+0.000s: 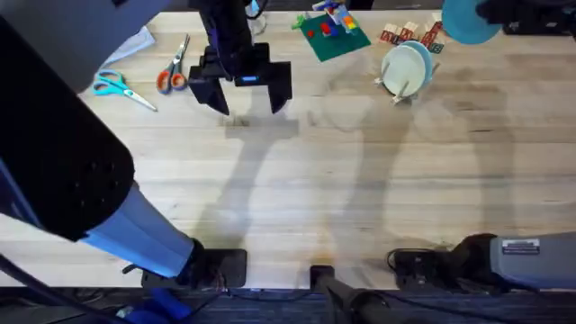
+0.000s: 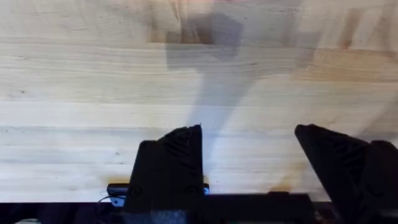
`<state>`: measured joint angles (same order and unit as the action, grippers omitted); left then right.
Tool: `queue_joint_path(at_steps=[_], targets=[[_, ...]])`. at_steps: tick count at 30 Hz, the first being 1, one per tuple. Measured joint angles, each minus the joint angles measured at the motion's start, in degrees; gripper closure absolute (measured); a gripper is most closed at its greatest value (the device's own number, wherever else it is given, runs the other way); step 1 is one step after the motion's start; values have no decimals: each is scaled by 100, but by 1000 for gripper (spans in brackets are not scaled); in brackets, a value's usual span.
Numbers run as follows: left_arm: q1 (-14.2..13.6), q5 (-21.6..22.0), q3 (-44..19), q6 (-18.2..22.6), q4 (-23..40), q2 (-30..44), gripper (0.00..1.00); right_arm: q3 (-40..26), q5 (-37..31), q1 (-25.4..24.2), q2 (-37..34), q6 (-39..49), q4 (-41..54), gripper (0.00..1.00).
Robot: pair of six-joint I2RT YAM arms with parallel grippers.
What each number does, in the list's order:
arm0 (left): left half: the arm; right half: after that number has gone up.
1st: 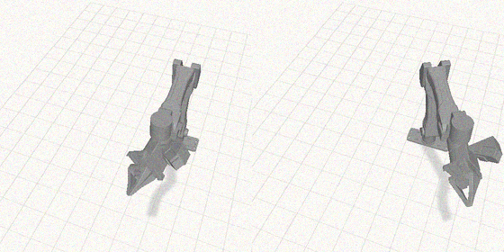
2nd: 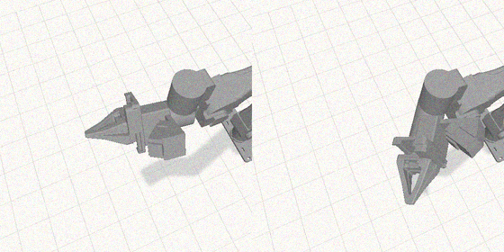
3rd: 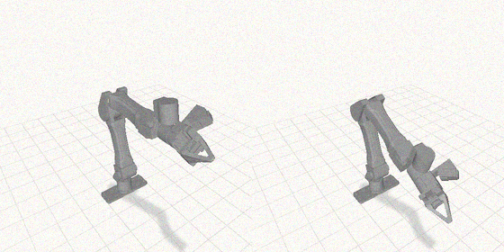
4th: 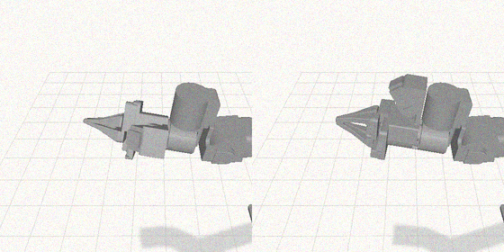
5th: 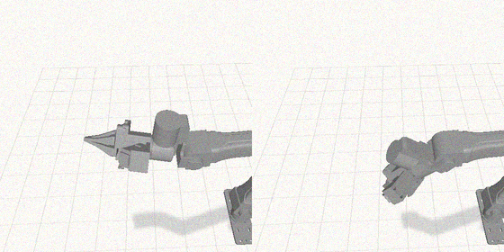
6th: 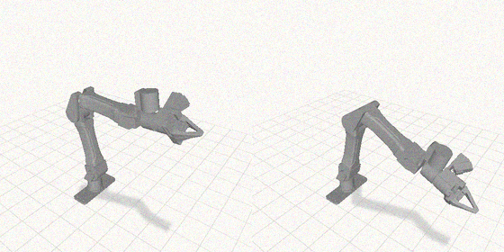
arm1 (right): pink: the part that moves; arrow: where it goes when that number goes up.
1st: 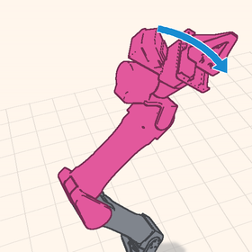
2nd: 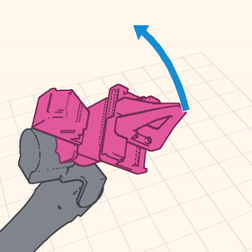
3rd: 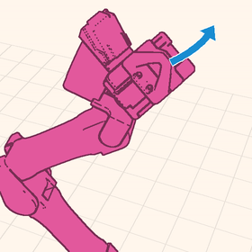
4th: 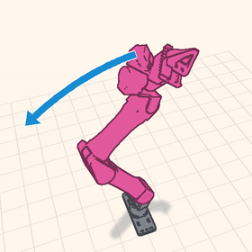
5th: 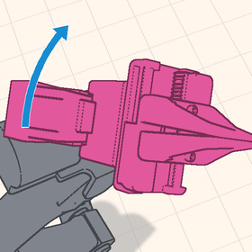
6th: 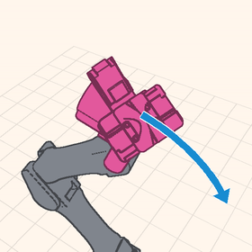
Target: Pick up the plates from the table one by one and place each into a slot on the dish rack.
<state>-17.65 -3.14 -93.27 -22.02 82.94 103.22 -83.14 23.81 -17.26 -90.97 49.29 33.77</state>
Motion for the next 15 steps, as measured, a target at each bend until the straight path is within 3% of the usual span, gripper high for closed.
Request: queue_joint_path(at_steps=[15], targets=[[0,0,0,0,0,-2,87,-1,0,144,-158,-348,296,970]])
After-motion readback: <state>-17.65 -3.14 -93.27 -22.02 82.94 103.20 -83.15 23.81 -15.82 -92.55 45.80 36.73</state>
